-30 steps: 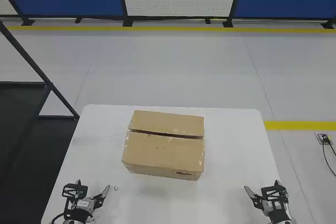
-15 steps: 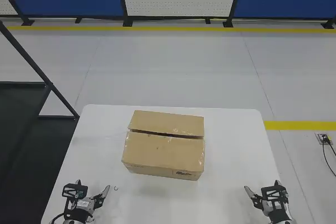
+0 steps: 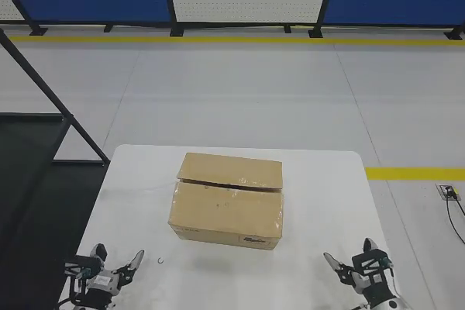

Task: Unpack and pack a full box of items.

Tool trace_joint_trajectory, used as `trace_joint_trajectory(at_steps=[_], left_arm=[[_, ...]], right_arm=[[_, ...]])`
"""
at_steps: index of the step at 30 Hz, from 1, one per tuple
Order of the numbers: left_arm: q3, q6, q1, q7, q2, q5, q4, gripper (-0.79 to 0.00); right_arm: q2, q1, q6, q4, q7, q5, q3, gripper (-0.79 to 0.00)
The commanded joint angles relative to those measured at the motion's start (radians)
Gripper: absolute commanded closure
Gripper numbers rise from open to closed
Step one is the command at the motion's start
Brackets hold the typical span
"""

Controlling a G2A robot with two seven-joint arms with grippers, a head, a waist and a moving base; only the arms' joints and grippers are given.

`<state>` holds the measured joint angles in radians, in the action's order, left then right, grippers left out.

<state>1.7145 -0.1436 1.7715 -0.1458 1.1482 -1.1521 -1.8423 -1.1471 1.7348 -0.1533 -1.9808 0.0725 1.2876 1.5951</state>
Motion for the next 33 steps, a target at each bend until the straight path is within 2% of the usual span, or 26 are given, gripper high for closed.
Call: trace_joint_trajectory(at_steps=[1, 4, 6, 17, 21, 25, 30, 33], left_arm=[[0.033, -0.046, 0.006, -0.027, -0.002, 0.028, -0.006, -0.785], [0.081, -0.12, 0.022, -0.048, -0.004, 0.098, -0.01, -0.785], [0.106, -0.167, 0.033, -0.058, -0.007, 0.112, -0.013, -0.785], [0.106, -0.167, 0.033, -0.058, -0.007, 0.112, -0.013, -0.785], [0.088, -0.17, 0.009, -0.031, -0.006, 0.105, -0.038, -0.785], [0.078, -0.196, -0.044, 0.042, -0.009, 0.133, -0.067, -0.785], [0.087, -0.242, -0.105, 0.155, -0.014, 0.203, -0.09, -0.785], [0.092, -0.227, -0.136, 0.179, -0.015, 0.229, -0.102, -0.785]], right_arm=[[0.001, -0.006, -0.048, -0.042, 0.043, -0.058, 0.003, -0.785], [0.003, -0.025, -0.102, -0.091, 0.163, -0.177, 0.013, -0.785], [0.006, -0.031, -0.135, -0.114, 0.223, -0.202, 0.027, -0.785], [0.006, -0.031, -0.135, -0.114, 0.223, -0.202, 0.027, -0.785], [0.005, -0.061, -0.185, -0.117, 0.178, -0.299, 0.024, -0.785], [0.007, -0.159, -0.232, -0.073, 0.258, -0.436, 0.012, -0.785], [0.009, -0.315, -0.274, 0.037, 0.399, -0.701, -0.015, -0.785], [0.009, -0.396, -0.249, 0.113, 0.451, -0.83, -0.026, -0.785]])
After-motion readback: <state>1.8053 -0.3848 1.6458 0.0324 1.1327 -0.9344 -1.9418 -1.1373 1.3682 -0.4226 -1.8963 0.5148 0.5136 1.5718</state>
